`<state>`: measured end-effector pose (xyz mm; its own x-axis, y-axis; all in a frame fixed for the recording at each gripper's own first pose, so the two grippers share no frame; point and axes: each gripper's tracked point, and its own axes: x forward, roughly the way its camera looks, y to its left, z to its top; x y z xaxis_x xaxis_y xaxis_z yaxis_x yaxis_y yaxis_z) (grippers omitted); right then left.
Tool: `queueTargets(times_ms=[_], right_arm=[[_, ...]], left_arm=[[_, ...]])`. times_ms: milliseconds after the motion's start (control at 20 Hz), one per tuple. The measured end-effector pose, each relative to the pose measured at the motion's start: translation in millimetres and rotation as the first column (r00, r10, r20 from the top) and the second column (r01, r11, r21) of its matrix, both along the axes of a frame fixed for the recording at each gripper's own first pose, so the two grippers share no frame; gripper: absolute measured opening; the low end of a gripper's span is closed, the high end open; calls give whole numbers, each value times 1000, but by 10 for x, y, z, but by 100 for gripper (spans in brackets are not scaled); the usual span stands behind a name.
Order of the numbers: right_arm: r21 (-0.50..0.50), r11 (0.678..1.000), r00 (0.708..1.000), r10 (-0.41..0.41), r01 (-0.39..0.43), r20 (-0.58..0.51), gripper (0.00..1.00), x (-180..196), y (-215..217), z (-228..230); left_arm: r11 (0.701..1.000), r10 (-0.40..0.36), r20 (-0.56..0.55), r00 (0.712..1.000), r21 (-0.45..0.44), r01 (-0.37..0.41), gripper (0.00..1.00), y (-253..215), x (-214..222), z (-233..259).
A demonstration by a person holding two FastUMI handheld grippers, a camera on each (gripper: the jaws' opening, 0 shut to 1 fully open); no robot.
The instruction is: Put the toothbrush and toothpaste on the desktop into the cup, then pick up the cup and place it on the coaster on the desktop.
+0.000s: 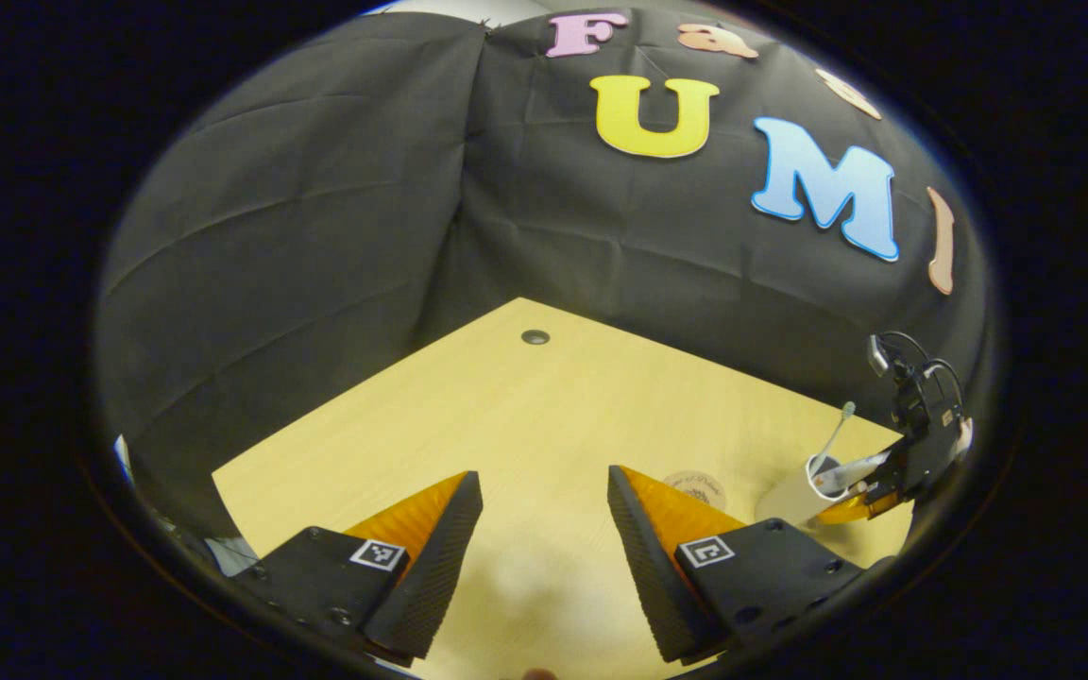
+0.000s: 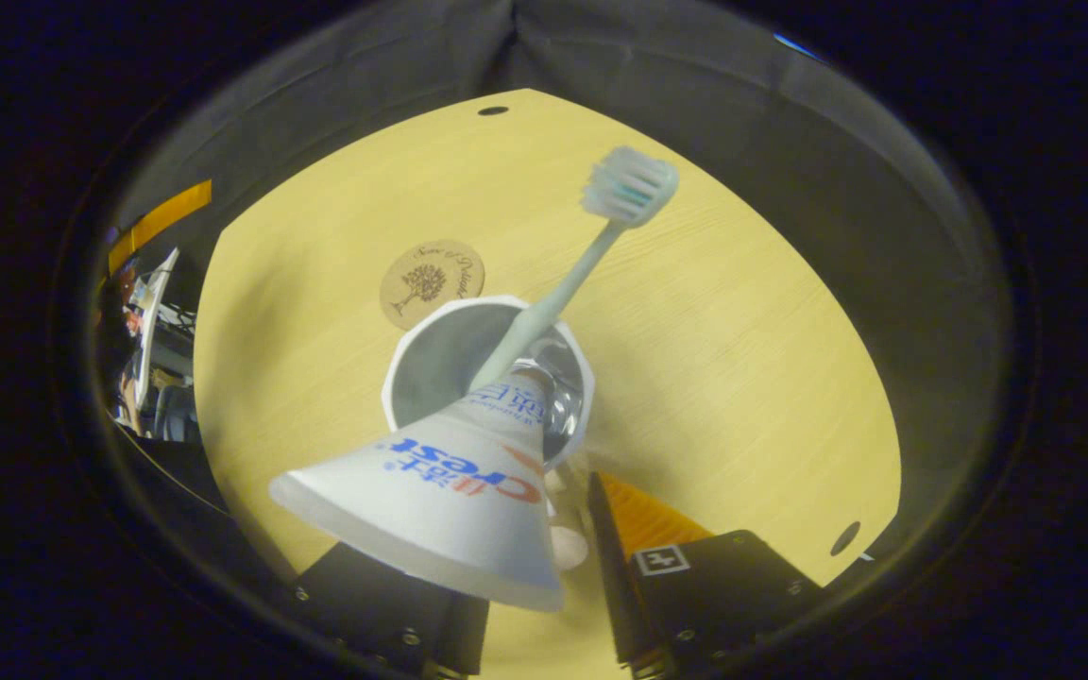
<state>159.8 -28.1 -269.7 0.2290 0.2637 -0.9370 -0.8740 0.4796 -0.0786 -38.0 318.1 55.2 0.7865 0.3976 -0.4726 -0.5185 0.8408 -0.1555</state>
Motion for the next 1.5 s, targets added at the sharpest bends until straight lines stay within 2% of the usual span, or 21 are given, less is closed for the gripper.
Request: queueTargets(times_ms=[50,100,250,700,950,1250,1500], right_arm=[[6,1000,1000,2,-2,6,36,22,-3,32],[4,1000,1000,-4,4,-11,31,3,-7,-47],[2,1000,1000,-1,1,1,23,2,-32,17],[30,998,999,-52,52,-6,22,-81,6,23],[56,996,997,-75,75,0,23,-84,101,126],[104,991,997,-79,79,3,22,-106,510,200],[113,993,999,-44,42,9,22,-190,881,229]], left_arm=[[1000,3,-4,1000,1,-3,91,9,-13,-6],[1000,7,-6,1000,1,-7,90,9,-17,-18],[1000,9,-8,1000,-7,-9,91,13,-26,-32],[1000,-8,-11,1000,-7,8,90,-5,-28,-3],[1000,12,-10,1000,-11,-12,90,15,-35,-1],[999,44,0,999,-22,-44,90,49,-53,-6],[997,73,0,997,-26,-73,90,77,-67,-6]])
